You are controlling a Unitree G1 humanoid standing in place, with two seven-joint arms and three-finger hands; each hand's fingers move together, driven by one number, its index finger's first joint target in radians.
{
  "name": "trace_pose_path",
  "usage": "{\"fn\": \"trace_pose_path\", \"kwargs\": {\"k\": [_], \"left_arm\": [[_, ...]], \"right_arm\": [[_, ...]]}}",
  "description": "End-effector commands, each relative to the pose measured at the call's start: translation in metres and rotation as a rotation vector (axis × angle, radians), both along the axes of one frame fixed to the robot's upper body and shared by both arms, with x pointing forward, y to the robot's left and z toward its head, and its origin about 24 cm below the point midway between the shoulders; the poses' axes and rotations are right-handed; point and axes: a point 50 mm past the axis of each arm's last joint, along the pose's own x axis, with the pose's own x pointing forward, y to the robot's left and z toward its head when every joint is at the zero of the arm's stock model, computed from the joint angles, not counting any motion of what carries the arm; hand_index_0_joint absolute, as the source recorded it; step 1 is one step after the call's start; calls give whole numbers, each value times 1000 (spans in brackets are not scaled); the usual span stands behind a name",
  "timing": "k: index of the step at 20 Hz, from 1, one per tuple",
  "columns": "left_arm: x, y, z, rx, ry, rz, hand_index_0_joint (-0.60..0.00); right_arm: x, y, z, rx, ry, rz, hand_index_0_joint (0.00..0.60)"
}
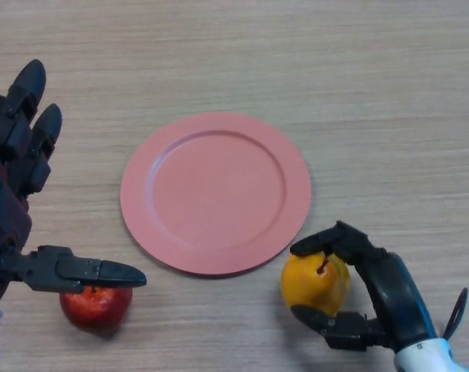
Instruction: Pick up the yellow pear and place it on the plate
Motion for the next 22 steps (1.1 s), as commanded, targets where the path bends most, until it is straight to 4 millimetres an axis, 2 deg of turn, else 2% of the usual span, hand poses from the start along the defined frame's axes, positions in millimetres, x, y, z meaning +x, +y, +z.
{"fn": "trace_pose_path", "kwargs": {"k": [1,5,10,15,19,22], "left_arm": [[-12,3,30,29,-237,32,0],[-14,1,31,27,-227,22,0],[-19,4,34,38,-222,11,0],[-22,4,33,21,-248,25,0],[-25,4,35,30,-243,20,0],[-25,4,35,16,-249,24,0]], "right_arm": [[5,-2,43,128,-159,2,600],[19,12,74,142,-224,46,600],[45,36,91,124,-282,142,600],[77,66,87,65,-294,183,600],[92,88,78,33,-326,213,600],[101,95,68,-16,-322,182,600]]}}
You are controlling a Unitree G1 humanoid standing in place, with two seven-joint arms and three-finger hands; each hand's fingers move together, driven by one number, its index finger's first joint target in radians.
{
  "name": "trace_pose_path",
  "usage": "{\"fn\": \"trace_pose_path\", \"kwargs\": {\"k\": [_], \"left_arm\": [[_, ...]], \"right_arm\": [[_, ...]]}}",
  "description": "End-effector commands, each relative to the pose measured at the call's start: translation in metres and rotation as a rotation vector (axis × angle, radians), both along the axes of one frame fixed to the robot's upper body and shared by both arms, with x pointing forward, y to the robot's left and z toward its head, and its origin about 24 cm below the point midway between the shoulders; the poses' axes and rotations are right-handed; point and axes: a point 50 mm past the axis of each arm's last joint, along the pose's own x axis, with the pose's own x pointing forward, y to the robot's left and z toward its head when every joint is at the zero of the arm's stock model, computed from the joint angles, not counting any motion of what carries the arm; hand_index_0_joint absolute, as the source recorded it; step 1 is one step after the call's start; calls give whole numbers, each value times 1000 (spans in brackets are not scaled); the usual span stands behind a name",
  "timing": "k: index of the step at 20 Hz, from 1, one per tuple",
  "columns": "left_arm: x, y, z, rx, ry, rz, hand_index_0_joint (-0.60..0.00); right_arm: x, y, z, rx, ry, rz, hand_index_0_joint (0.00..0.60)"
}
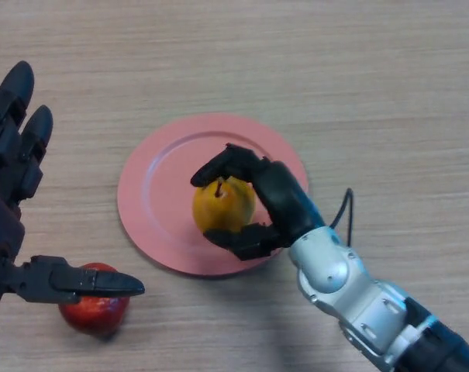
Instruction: Pick up the yellow pear and place it on the plate
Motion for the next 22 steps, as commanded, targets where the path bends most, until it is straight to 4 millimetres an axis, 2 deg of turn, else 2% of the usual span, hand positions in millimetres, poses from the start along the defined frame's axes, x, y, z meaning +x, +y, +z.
{"fn": "trace_pose_path", "kwargs": {"k": [1,3,9,10,11,12,13,14,15,18,22], "left_arm": [[-13,5,29,23,-221,7,0],[-14,6,30,12,-227,7,0],[-15,9,30,17,-227,18,0],[-15,9,30,17,-227,18,0],[-14,8,30,17,-225,17,0],[-14,8,29,17,-224,16,0],[-14,8,29,19,-220,14,0],[-13,7,29,24,-216,13,0],[-13,6,28,26,-217,13,0],[-12,4,26,25,-210,5,0],[-10,2,28,35,-199,-4,0]], "right_arm": [[17,9,45,168,-189,-17,600],[22,11,46,172,-196,-30,600],[28,9,36,26,-182,-63,600],[28,9,36,24,-180,-62,500],[28,9,36,21,-174,-60,349],[28,8,36,19,-167,-57,250],[28,8,37,16,-156,-51,100],[27,7,39,33,-141,-42,17],[27,7,42,57,-131,-38,0],[24,3,53,148,-126,-39,0],[11,-16,79,261,-147,-40,0]]}}
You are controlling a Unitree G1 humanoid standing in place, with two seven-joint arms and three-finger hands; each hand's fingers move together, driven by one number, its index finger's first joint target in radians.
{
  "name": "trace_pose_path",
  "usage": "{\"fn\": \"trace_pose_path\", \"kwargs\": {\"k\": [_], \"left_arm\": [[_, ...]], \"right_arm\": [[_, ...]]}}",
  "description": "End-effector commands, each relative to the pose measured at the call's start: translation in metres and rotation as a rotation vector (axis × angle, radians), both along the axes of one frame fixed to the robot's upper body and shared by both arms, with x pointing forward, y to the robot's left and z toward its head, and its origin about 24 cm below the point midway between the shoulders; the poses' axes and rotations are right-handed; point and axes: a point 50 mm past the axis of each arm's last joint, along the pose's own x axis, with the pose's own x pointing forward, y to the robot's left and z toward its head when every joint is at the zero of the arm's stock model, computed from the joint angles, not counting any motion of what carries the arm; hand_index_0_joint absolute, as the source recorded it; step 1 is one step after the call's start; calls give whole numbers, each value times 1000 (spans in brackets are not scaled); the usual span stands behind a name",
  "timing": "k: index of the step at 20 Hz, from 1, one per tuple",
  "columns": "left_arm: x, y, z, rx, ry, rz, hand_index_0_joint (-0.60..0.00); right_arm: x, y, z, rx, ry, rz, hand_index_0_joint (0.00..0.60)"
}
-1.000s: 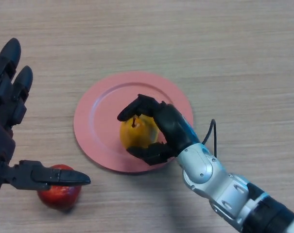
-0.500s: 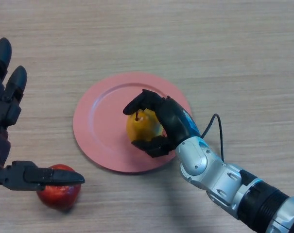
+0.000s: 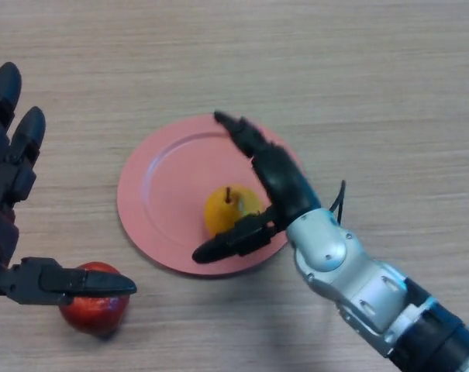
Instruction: Pick up the yellow pear and place it on the plate
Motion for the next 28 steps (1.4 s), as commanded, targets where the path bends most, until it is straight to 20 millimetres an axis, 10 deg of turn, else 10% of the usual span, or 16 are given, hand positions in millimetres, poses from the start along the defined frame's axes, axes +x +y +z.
{"fn": "trace_pose_path", "kwargs": {"k": [1,11,28], "left_arm": [[-8,-3,28,90,-199,6,0],[-2,-9,30,96,-175,-42,0],[11,-2,40,174,-160,-52,0]], "right_arm": [[-3,-20,61,104,-233,-3,0],[-83,-105,89,201,-343,-72,0],[-113,-119,92,273,-222,-112,0]]}}
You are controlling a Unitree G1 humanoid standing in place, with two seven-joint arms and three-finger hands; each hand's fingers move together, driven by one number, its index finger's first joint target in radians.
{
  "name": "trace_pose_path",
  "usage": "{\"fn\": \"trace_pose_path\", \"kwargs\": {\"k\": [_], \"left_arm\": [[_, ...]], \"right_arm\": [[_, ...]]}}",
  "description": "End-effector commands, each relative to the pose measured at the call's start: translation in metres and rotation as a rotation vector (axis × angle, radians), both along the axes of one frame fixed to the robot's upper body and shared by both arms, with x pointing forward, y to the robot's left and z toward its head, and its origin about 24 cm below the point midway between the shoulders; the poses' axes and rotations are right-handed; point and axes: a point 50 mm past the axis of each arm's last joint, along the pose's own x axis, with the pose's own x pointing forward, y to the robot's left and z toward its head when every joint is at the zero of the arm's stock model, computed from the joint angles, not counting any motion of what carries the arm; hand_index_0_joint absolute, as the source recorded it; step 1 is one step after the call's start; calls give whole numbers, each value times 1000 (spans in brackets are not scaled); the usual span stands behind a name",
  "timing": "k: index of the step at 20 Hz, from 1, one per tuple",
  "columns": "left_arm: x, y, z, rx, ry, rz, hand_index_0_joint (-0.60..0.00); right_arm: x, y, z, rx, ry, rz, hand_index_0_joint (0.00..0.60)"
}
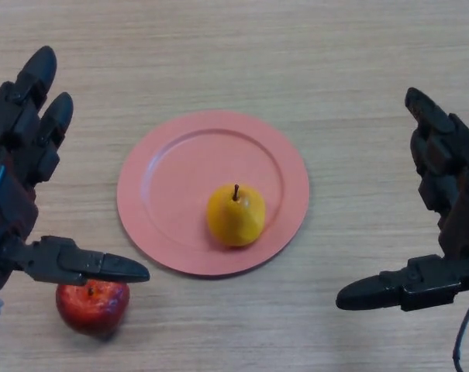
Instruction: Pick up the yellow pear and place it on the plate
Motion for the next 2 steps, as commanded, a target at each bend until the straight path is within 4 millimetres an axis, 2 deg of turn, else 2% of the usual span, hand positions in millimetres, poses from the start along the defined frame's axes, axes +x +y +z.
{"fn": "trace_pose_path", "kwargs": {"k": [1,2], "left_arm": [[-7,4,30,90,-185,15,0],[-7,4,30,98,-183,13,0]], "right_arm": [[-6,-4,27,-1,-195,2,0],[-6,-3,27,1,-195,9,0]]}}
